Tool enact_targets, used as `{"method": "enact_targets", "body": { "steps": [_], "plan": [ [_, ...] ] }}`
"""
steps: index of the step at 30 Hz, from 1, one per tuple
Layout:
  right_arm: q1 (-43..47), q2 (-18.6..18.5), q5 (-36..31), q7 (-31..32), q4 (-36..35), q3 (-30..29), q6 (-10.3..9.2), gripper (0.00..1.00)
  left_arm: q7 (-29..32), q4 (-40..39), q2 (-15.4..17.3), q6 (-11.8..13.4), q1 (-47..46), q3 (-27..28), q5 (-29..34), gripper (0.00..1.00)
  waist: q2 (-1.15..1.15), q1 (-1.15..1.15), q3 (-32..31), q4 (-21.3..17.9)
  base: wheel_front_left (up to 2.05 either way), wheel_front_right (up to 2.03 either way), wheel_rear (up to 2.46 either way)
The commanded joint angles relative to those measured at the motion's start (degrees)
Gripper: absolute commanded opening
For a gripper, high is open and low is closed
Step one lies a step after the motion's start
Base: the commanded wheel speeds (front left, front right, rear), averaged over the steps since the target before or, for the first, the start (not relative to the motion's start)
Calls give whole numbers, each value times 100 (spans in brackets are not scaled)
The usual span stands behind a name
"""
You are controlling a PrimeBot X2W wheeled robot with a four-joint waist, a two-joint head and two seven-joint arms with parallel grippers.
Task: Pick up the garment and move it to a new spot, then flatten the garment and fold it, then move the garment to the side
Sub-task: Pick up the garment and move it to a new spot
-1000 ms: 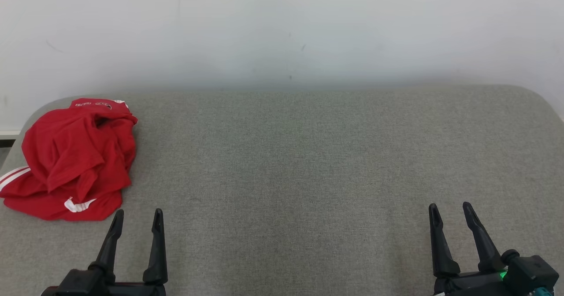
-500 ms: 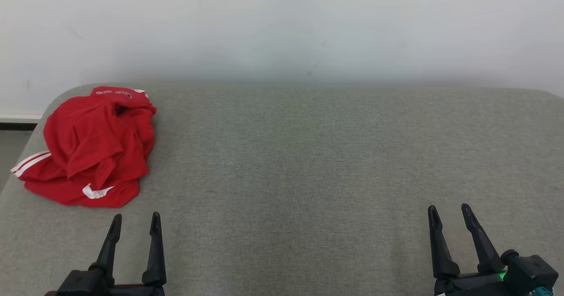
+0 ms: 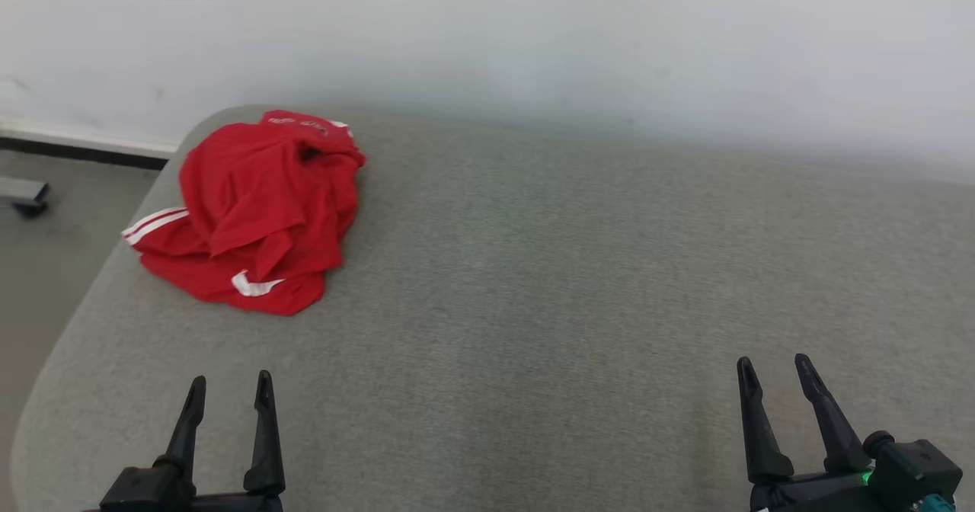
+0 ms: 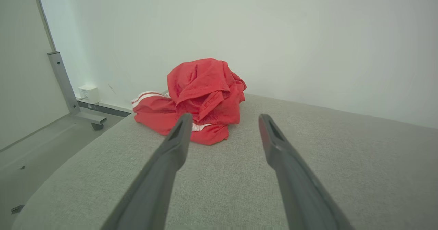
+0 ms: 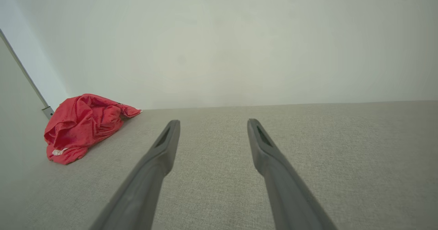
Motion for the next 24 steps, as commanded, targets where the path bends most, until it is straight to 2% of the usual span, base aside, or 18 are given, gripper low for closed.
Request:
{"method": "enact_targets", "body": {
  "steps": [1, 14, 24],
  "plan": [
    [41, -27, 16, 7, -11, -11, -12, 100, -4, -9, 3, 25, -25, -4, 28, 100, 0, 0, 60, 350, 0, 0, 0],
    [21, -101, 24, 69, 14, 55, -12, 100, -4, 66, 9, 172, 8, 105, -13, 100, 0, 0, 112, 1232, 0, 0, 0],
    [58, -80, -14, 126, -11, 85, -12, 100, -4, 73, -1, 226, 80, 208, -33, 100, 0, 0, 111, 1574, 0, 0, 0]
  ]
}}
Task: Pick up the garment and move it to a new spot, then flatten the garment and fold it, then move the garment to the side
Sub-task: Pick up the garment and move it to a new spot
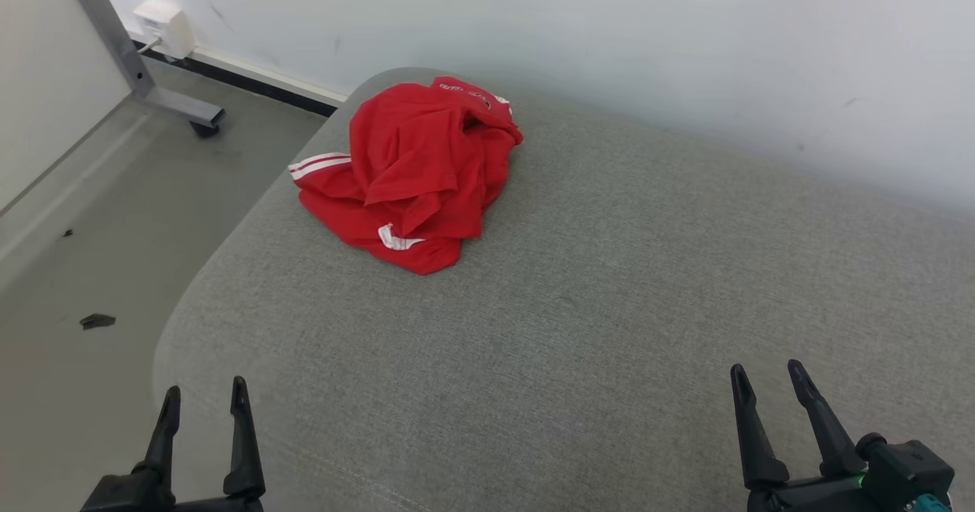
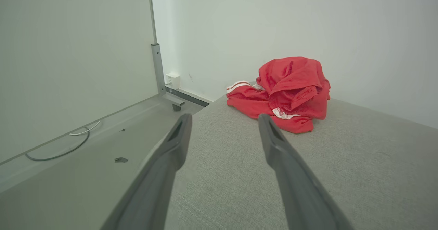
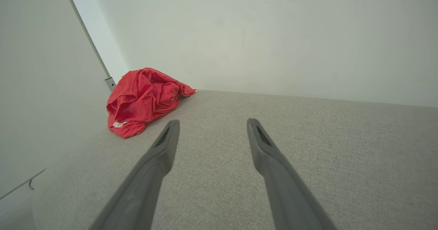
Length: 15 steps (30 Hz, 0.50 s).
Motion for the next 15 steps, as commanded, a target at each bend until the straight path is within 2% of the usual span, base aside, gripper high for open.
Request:
{"method": "enact_targets", "body": {
  "steps": [1, 8, 15],
  "plan": [
    [1, -14, -19, 13, -15, 14, -12, 100, -4, 0, -2, 32, 59, 39, -10, 100, 0, 0, 16, 62, 0, 0, 0],
    [-42, -45, -2, 29, -14, 52, -12, 100, -4, -25, -8, 94, 56, 115, -11, 100, 0, 0, 39, 57, 0, 0, 0],
    [-184, -137, 30, 14, -83, -14, -12, 100, -4, 55, 84, 53, -394, 342, -256, 100, 0, 0, 256, -279, 0, 0, 0]
  ]
}}
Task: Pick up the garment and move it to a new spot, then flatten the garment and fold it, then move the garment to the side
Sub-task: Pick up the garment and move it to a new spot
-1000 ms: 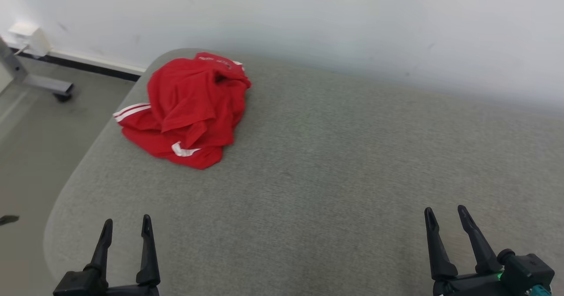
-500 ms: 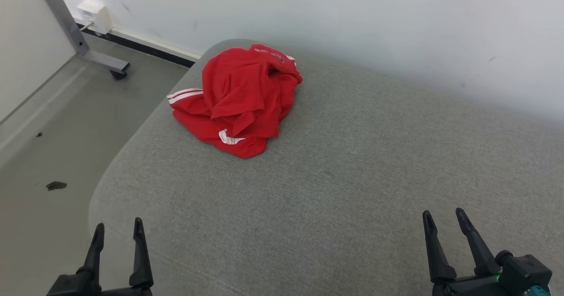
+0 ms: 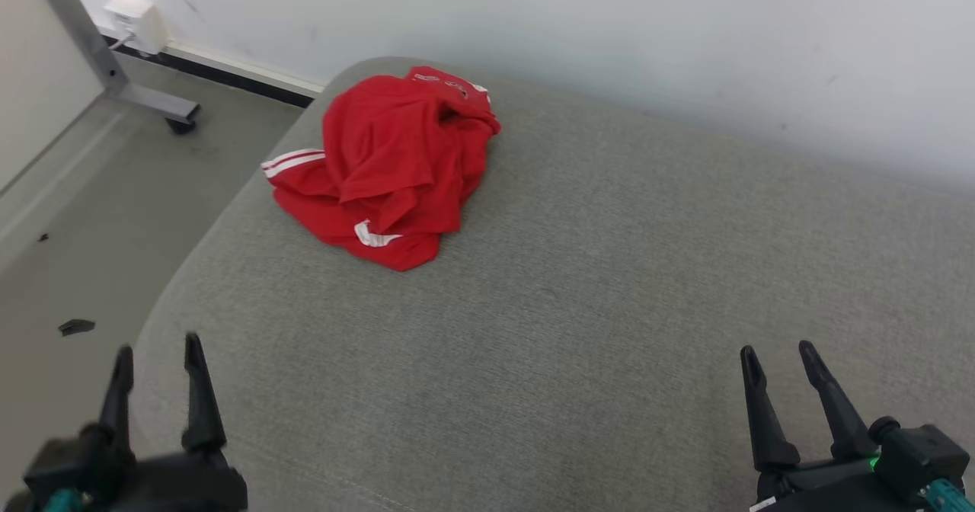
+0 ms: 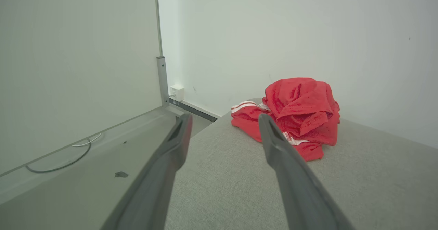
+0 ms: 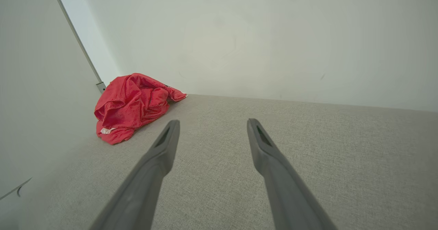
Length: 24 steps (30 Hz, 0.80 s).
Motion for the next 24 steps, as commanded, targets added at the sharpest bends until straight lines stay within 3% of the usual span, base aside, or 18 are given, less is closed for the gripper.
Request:
{"method": "enact_targets", "body": {
  "steps": [1, 9, 14, 24],
  "plan": [
    [-62, -35, 3, -3, -19, -24, -12, 100, -3, -6, 49, -22, -157, 14, -69, 100, 0, 0, 154, -184, 0, 0, 0],
    [-389, -287, -31, 57, -227, -186, -12, 100, 388, 131, 500, -243, -1953, 127, -376, 100, 0, 0, 954, -947, 0, 0, 0],
    [-629, -387, 19, -14, -282, -432, -12, 100, 660, 292, 775, -233, -2995, 218, -469, 100, 0, 0, 1431, -1504, 0, 0, 0],
    [-855, -410, 62, -169, -267, -929, -12, 100, 1291, 1332, 1359, -281, -4325, 220, -496, 100, 0, 0, 1933, -2331, 0, 0, 0]
  ]
}}
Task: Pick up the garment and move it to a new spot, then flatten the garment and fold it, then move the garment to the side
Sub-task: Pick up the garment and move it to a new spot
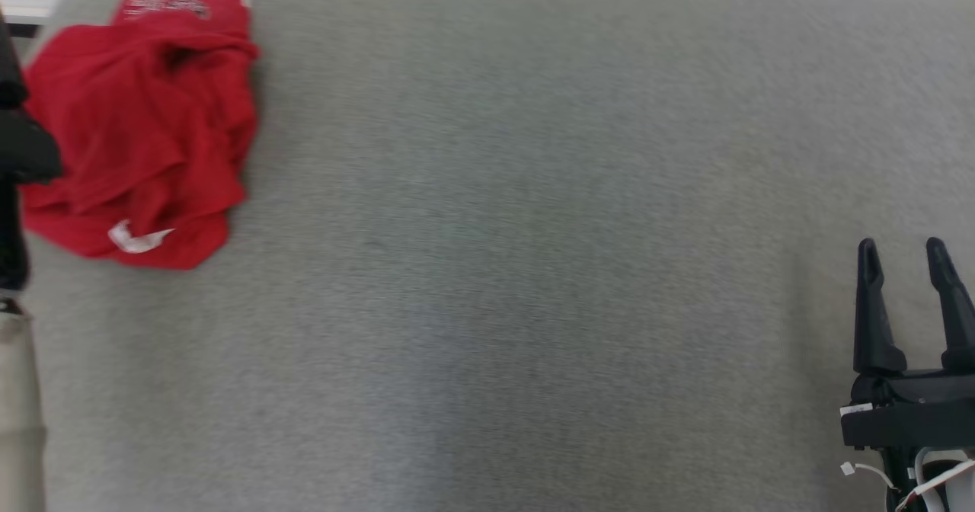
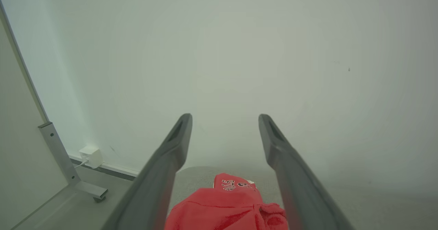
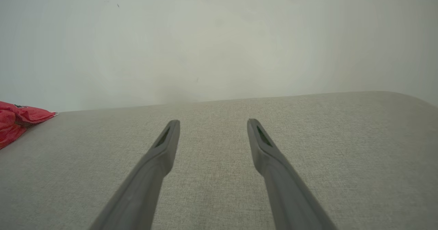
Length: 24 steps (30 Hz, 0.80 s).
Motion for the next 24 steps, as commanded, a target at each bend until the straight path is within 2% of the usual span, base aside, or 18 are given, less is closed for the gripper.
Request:
{"method": "enact_targets", "body": {
  "steps": [1, 4, 16, 20, 21, 22, 24],
  "plan": [
    [-89, 13, 45, -50, 10, -60, -12, 100, 108, 257, 126, -18, -163, 8, 33, 100, -1, -1, 536, -651, 0, 0, 0],
    [-131, 40, 27, -84, 6, -81, -12, 100, 290, 700, 281, -13, -305, -15, 65, 100, -1, -1, 599, -749, 0, 0, 0],
    [-195, 31, 33, -147, 110, -35, -12, 100, 974, 2074, 552, -29, -290, -128, 46, 100, -1, -1, 533, -812, 0, 0, 0],
    [-189, 64, 0, -154, 111, 5, -12, 100, 1268, 2471, 502, -86, -245, -193, -29, 99, -1, -1, 488, -799, 0, 0, 0],
    [-188, 72, -7, -156, 118, 14, -12, 100, 1211, 2497, 519, -120, -255, -214, -21, 24, -1, -1, 469, -799, 0, 0, 0],
    [-185, 79, -14, -155, 126, 23, -12, 100, 1136, 2528, 536, -100, -266, -208, -21, 0, -1, -1, 451, -798, 0, 0, 0],
    [-170, 87, -22, -157, 148, 40, -12, 100, 1014, 2587, 575, -93, -278, -249, 32, 0, -1, -1, 396, -794, 0, 0, 0]
  ]
}}
